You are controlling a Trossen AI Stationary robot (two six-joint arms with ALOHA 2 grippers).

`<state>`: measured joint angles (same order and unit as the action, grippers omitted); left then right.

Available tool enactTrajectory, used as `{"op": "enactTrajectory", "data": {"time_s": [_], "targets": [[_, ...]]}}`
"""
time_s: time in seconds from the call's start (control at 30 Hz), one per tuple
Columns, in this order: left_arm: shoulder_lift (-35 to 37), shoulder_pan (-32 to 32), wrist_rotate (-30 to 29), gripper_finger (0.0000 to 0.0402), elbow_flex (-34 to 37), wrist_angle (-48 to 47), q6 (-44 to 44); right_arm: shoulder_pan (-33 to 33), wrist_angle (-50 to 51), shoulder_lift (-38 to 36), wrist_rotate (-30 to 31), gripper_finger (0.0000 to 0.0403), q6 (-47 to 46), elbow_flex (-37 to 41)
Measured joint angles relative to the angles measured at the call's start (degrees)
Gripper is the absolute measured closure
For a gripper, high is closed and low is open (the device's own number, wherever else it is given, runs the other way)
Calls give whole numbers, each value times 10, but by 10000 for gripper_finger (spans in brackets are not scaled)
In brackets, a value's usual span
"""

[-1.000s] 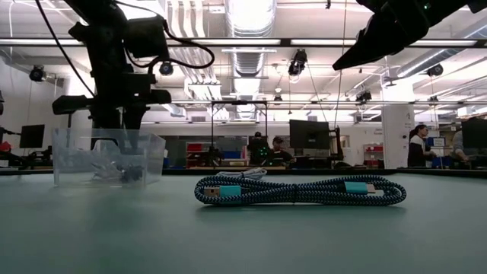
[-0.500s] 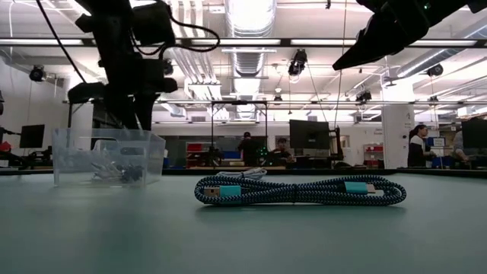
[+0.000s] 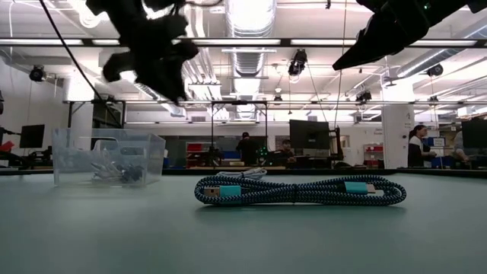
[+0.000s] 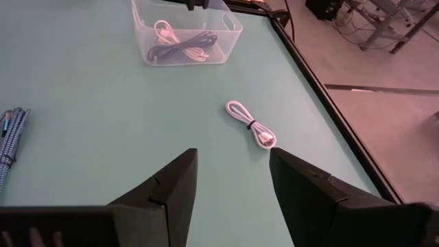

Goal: Pick and place USB-C Cables
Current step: Put the gray charger cable into the transparent bin

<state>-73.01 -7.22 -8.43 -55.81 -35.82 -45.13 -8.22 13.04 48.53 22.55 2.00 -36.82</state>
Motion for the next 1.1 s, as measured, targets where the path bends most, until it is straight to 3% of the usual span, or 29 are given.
{"op": "enactTrajectory", "data": {"time_s": [0.2, 0.37, 0.5, 0.6, 0.83, 1.1], "targets": [[-5, 30, 0, 324, 7, 181, 5, 0, -1, 0, 0, 227, 12, 1], [-14, 37, -1, 324, 3, 302, 100, 0, -18, -4, -3, 227, 39, 12], [-25, 37, -2, 324, 4, 372, 159, 0, -73, -19, -40, 227, 78, 34], [-40, 37, -3, 324, 2, 394, 187, 0, -117, -41, -66, 227, 97, 56], [-94, 37, -5, 324, -13, 390, 292, 0, -138, -105, -67, 227, 106, 91], [-172, 37, -5, 324, -71, 354, 315, 0, -138, -165, -91, 227, 96, 108]]}}
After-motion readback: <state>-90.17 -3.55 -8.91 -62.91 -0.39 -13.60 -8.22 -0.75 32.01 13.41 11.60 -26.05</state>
